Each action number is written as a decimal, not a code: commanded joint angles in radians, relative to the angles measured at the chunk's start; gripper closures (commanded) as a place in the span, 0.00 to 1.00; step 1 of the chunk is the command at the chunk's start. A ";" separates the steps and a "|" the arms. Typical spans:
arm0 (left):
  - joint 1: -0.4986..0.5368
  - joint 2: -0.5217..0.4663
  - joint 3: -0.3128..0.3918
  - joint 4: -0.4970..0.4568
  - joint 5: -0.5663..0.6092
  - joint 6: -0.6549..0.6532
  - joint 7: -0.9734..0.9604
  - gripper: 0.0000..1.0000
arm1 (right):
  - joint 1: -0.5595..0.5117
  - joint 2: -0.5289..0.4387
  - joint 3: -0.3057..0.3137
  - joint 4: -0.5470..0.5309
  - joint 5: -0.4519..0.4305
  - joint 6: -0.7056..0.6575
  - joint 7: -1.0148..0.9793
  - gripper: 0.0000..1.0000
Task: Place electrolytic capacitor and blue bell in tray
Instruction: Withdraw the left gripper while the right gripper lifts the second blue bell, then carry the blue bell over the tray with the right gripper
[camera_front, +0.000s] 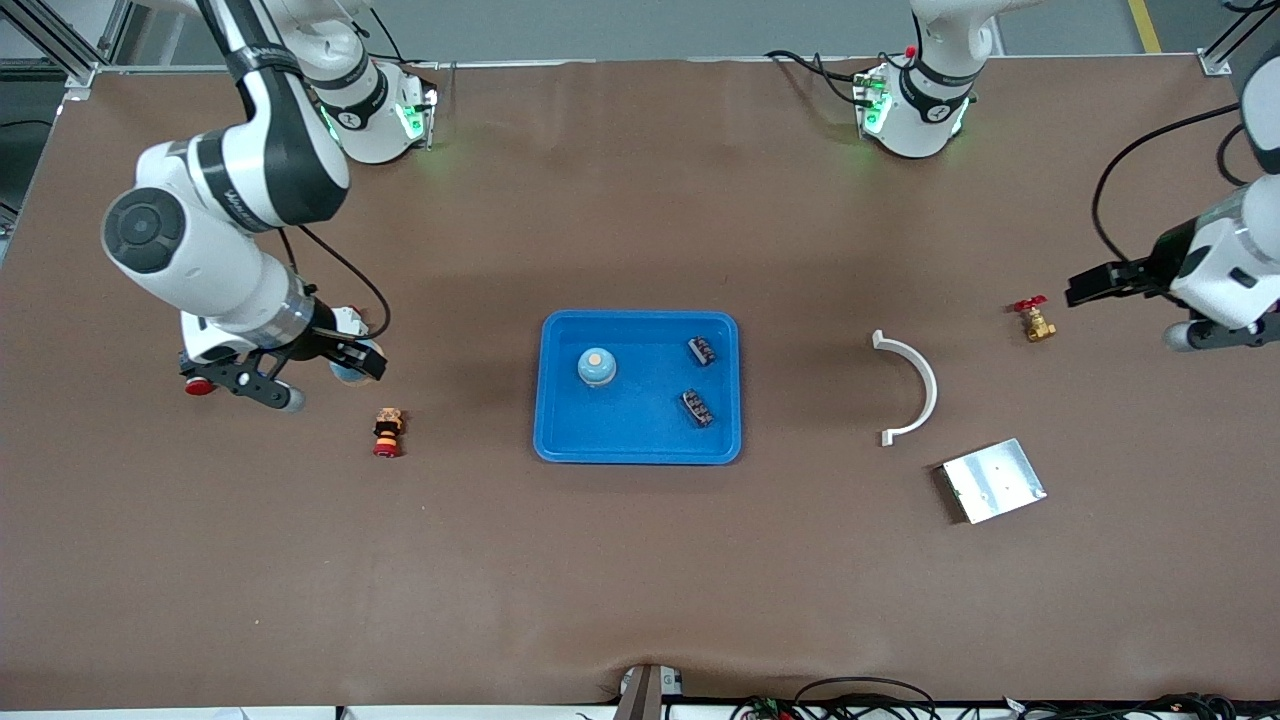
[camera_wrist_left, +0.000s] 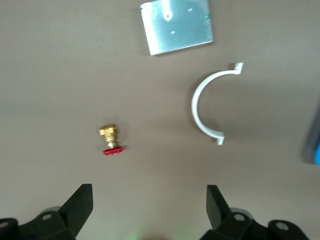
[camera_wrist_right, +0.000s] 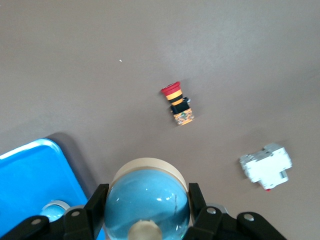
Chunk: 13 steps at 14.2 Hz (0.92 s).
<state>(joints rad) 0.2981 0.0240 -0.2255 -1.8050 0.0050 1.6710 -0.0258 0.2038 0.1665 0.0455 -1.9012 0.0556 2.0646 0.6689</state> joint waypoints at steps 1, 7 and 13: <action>0.012 -0.024 -0.011 -0.057 -0.016 0.047 0.024 0.00 | 0.037 0.044 -0.010 0.045 0.007 -0.006 0.095 1.00; 0.006 0.016 -0.002 0.008 -0.034 0.042 0.015 0.00 | 0.141 0.154 -0.012 0.154 0.003 0.009 0.264 1.00; -0.185 0.056 0.194 0.093 -0.102 0.029 -0.008 0.00 | 0.192 0.246 -0.010 0.203 0.006 0.078 0.388 1.00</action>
<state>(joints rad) 0.2288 0.0757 -0.1479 -1.7592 -0.0814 1.7131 -0.0196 0.3746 0.3764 0.0450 -1.7342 0.0559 2.1239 1.0092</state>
